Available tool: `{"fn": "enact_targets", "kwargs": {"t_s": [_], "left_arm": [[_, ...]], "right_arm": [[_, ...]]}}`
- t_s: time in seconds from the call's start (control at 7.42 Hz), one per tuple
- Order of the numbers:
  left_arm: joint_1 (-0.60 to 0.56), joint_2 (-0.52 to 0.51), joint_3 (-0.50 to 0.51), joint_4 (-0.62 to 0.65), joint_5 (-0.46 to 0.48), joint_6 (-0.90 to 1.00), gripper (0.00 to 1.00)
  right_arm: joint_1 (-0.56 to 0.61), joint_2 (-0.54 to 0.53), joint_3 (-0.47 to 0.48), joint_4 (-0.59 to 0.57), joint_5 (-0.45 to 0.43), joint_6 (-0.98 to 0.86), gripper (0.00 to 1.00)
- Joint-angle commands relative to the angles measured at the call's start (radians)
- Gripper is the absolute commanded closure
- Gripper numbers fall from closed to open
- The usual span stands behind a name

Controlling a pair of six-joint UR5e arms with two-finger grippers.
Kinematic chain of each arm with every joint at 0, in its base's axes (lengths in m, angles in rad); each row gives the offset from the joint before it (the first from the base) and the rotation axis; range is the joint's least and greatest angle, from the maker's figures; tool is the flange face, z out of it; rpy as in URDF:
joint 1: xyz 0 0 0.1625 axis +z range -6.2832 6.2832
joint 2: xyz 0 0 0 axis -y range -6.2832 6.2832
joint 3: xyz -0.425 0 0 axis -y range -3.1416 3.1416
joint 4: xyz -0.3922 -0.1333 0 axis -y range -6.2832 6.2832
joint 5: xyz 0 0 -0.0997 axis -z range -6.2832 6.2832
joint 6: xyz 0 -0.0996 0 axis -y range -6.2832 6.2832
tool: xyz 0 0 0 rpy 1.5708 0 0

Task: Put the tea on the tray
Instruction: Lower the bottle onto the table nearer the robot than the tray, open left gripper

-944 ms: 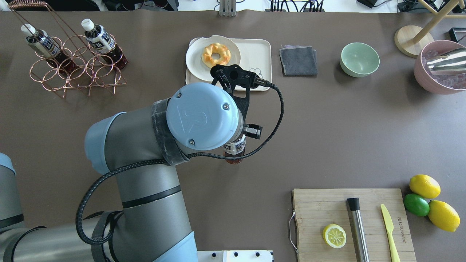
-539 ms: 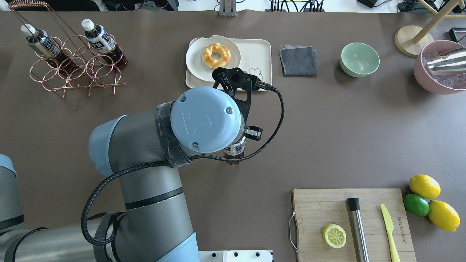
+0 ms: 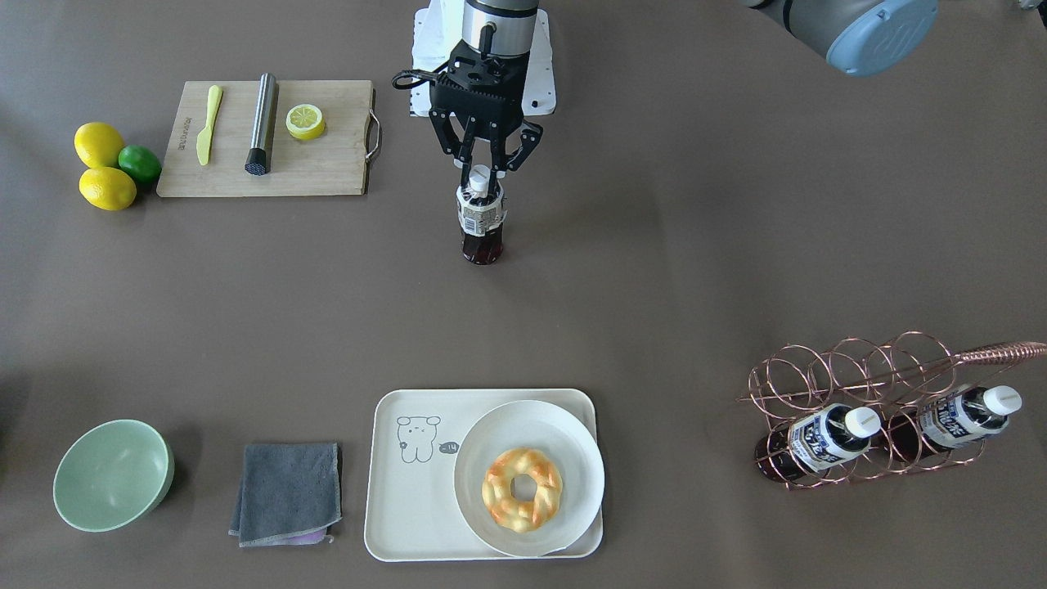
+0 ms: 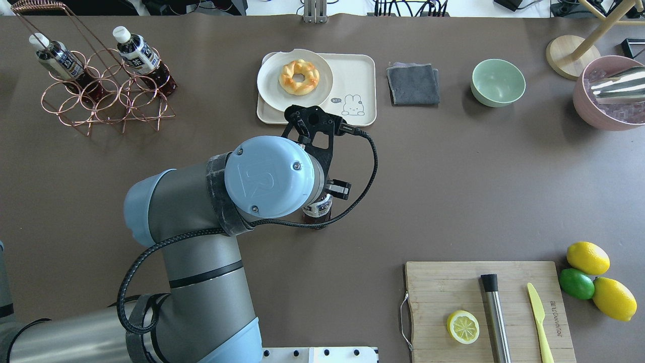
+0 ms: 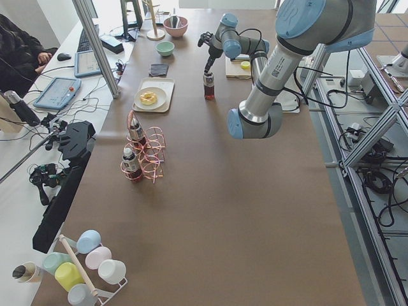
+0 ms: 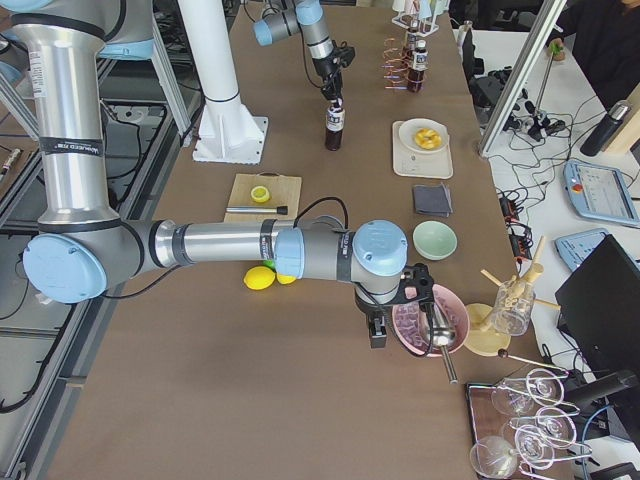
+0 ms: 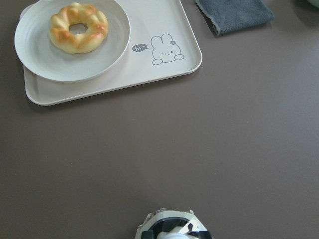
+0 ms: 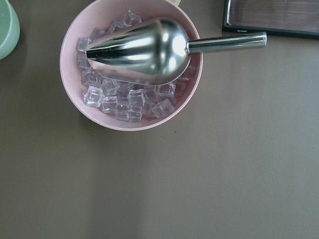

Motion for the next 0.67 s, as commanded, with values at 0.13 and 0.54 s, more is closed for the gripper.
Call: {"fn": "enact_targets", "kwargs": {"t_s": [0.13, 0.54], "left_arm": [[-0.018, 0.002, -0.002, -0.002, -0.001, -0.012, 0.02], [-0.048, -0.01, -0.007, -0.018, -0.007, -0.015, 0.02]], "right_arm": [[0.0, 0.007, 0.0, 0.0, -0.001, 0.002, 0.0], [0.0, 0.01, 0.0, 0.0, -0.001, 0.018, 0.0]]}}
